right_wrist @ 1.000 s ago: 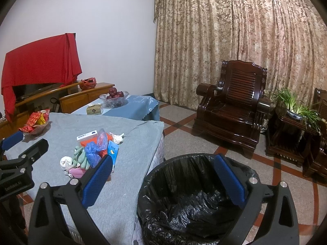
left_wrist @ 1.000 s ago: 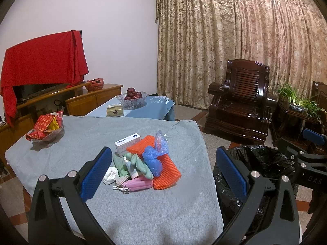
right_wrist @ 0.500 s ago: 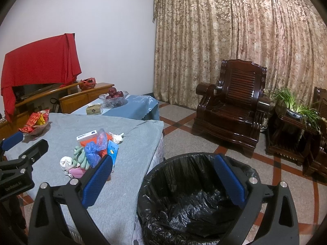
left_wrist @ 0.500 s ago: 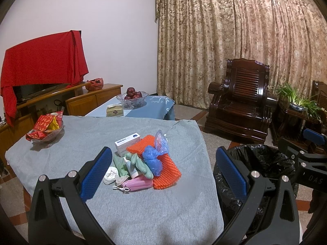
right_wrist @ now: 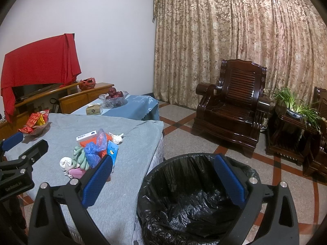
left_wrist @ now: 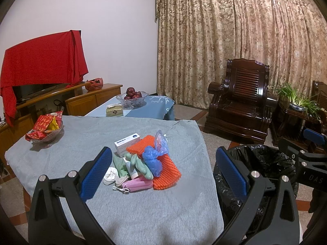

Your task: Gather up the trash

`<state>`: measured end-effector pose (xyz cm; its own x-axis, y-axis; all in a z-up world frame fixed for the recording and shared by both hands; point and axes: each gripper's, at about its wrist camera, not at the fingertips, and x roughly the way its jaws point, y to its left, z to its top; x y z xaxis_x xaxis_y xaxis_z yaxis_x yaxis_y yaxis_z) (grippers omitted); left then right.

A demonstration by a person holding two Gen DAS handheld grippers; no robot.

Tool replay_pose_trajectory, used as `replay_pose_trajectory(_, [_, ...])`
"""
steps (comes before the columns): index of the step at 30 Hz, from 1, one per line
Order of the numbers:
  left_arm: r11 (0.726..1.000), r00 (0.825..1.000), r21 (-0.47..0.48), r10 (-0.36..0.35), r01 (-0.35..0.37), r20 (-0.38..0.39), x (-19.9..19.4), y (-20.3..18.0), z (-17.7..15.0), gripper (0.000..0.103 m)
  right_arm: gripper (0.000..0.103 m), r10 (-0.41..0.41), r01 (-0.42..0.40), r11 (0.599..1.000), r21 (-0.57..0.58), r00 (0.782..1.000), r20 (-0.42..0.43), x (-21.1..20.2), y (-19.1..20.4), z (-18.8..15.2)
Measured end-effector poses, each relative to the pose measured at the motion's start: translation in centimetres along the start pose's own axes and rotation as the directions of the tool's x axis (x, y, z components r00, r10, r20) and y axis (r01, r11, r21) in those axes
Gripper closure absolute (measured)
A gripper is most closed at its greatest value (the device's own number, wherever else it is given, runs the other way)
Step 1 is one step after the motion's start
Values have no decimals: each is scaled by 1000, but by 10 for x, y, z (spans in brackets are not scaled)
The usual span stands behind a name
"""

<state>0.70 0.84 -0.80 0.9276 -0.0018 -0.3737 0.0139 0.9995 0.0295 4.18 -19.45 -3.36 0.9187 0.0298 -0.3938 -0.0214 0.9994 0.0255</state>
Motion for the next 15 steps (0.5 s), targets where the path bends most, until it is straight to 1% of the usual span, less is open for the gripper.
replay_pose_trajectory(8, [1000,1000,-1,0,0,-2,-1,-1,1,5,6,0,0,1000,3,1000,-4,2,1,-4])
replay_pose_trajectory(15, [1000,1000,-4,1,-1,-9,12,11,-9,5,6,0,0,1000,2,1000,-10,6,0,-4])
